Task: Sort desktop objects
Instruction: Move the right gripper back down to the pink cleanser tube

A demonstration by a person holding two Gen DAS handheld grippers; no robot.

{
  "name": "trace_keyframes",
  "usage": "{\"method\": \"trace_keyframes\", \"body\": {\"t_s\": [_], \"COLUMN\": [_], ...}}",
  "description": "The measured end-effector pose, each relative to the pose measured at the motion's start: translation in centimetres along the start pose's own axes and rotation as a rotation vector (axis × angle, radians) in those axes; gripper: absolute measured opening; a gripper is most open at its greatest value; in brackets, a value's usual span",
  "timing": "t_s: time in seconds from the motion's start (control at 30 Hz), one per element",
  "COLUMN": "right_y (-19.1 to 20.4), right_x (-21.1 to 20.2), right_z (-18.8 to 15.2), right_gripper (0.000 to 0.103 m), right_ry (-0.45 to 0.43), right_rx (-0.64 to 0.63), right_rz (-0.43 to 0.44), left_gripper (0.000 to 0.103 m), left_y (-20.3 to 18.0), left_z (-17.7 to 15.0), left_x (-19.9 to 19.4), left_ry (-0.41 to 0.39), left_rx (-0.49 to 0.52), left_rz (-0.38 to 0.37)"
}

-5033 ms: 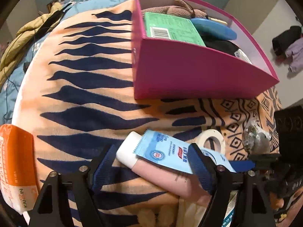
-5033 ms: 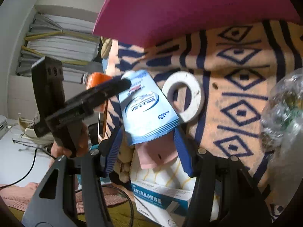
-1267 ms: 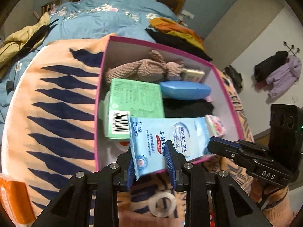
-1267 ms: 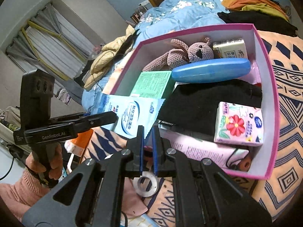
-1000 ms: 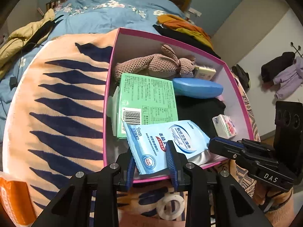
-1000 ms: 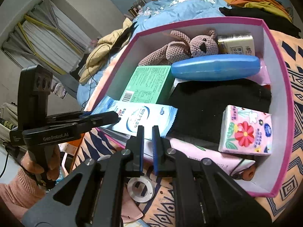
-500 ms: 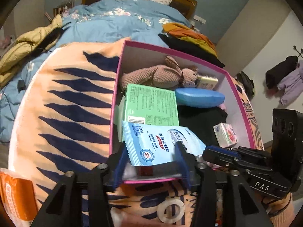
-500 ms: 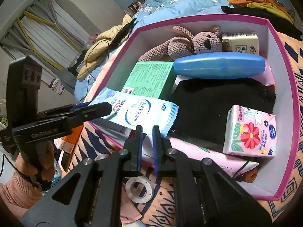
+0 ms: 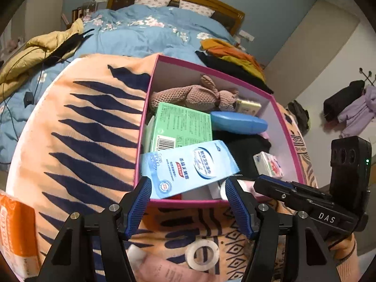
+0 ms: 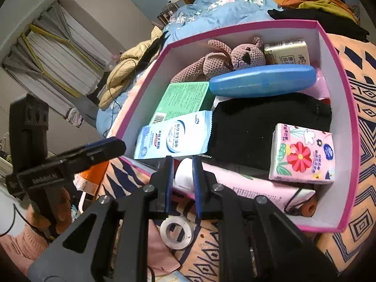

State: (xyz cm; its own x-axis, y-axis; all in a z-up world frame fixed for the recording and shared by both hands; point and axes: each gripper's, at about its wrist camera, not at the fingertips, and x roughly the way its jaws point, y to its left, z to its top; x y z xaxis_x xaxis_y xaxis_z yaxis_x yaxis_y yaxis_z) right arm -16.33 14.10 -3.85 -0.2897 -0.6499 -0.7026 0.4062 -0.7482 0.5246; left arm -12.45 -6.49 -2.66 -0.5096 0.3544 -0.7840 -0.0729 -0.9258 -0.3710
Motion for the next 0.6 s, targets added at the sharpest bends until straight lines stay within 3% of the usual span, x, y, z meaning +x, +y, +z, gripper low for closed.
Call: {"method": "trace_keyframes", "body": {"t_s": [0.2,0.33,0.4,0.47,0.6], "right_y": [0.6,0.9,0.9,0.7,0.4], "right_x": [-1.9,-3.7,-4.0,-3.7,-1.9], "right_z": [-1.5,-2.9,-4.3,-6.1,-9.9], "right_gripper": [0.024,0.036,0.038,0.048,0.049], "right_ry": [-0.034,-0.052,-0.025,0.020,0.142], "right_rx": [-0.021,-0.037,-0.033,-0.007,0.054], "right_rz": [0.030,0.034,0.059,0.085,0.134], "left_gripper": [0.067,0.067,0.067,0.067,0.067], "left_y": [0.4,1.8,2.6,3.8,5.4], "left_z": [-2.0,-4.2,-5.4,-6.7,-8.3], "left_x": [-1.7,-2.1,-1.8,-1.2,0.0], "left_ry": [0.017,0.059,0.085,0.119,0.164], "left_rx": [-0.020,-0.070,-0.086,-0.112,-0.157], "left_rz": [-0.046,-0.071,-0.057,-0.035,-0.015]}}
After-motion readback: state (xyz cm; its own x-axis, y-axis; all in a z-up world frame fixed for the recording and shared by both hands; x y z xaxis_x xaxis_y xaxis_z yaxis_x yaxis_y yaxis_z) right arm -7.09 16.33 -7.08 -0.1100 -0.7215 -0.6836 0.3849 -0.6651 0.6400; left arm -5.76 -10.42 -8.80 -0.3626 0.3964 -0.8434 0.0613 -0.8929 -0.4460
